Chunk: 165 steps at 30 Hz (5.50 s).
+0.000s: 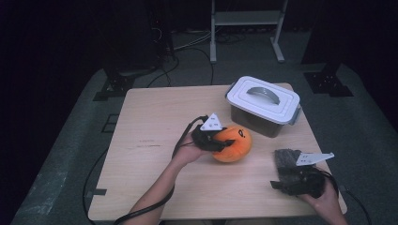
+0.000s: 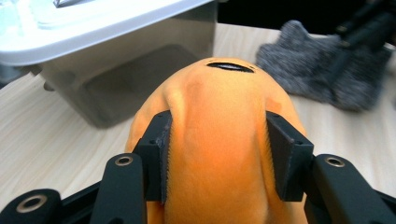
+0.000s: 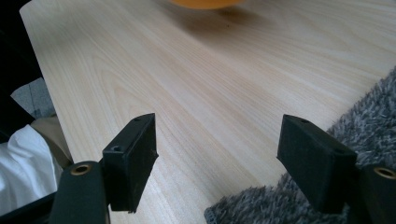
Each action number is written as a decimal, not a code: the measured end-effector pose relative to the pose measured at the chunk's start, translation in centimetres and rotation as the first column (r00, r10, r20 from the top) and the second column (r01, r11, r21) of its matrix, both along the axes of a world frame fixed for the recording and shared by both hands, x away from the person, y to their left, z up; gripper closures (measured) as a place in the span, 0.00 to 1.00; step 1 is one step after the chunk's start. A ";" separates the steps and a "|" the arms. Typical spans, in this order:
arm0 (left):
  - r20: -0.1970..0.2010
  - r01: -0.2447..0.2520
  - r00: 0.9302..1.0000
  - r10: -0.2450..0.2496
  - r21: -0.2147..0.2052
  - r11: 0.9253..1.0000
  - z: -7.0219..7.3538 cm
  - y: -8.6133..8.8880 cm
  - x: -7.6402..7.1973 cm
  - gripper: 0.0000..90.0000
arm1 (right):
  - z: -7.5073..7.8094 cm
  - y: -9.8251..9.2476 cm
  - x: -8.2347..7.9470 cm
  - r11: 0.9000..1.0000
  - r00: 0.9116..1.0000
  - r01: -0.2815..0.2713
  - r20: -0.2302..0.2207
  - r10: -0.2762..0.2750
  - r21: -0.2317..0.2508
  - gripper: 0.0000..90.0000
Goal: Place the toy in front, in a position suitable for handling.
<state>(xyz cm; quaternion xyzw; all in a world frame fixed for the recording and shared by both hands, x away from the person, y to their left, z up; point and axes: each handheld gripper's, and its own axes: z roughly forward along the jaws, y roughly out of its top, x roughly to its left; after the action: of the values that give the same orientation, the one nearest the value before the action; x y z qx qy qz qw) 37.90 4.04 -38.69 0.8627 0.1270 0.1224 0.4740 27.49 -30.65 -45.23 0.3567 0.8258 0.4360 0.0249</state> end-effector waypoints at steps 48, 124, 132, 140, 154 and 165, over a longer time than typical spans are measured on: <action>-0.007 -0.034 0.999 0.034 -0.003 0.999 -3.1 9.9 -9.2 0.12 | -0.6 -3.1 4.7 0.950 0.969 0.242 0.002 -0.247 -0.196 0.49; -0.097 -0.002 0.995 -0.008 -0.105 0.994 -6.1 5.2 -7.0 0.37 | 3.8 8.0 2.4 0.982 0.981 -0.184 0.049 0.186 -0.047 0.85; -0.089 0.005 0.996 -0.014 -0.103 0.995 -6.1 5.1 -7.0 0.36 | 4.7 7.9 2.2 0.983 0.981 -0.184 0.065 0.184 -0.012 0.85; -0.059 0.018 0.998 -0.023 -0.085 0.996 -5.9 4.9 -7.3 0.35 | 4.8 10.2 2.0 0.972 0.967 -0.232 0.101 0.235 -0.041 0.85; 0.028 0.073 0.997 -0.072 -0.044 0.996 -5.5 3.7 -8.6 0.35 | 5.8 7.9 2.5 0.979 0.979 -0.185 0.099 0.177 0.083 0.85; 0.018 0.077 0.997 -0.076 -0.044 0.996 -5.6 4.1 -8.5 0.35 | 4.0 8.1 2.8 0.982 0.981 -0.188 0.052 0.187 0.019 0.84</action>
<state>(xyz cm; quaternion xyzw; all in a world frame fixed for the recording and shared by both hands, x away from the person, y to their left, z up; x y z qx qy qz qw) 29.41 8.10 -44.28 0.8551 0.0928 0.1080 0.4985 30.26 -22.51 -41.22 0.2667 0.8496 0.4550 0.0000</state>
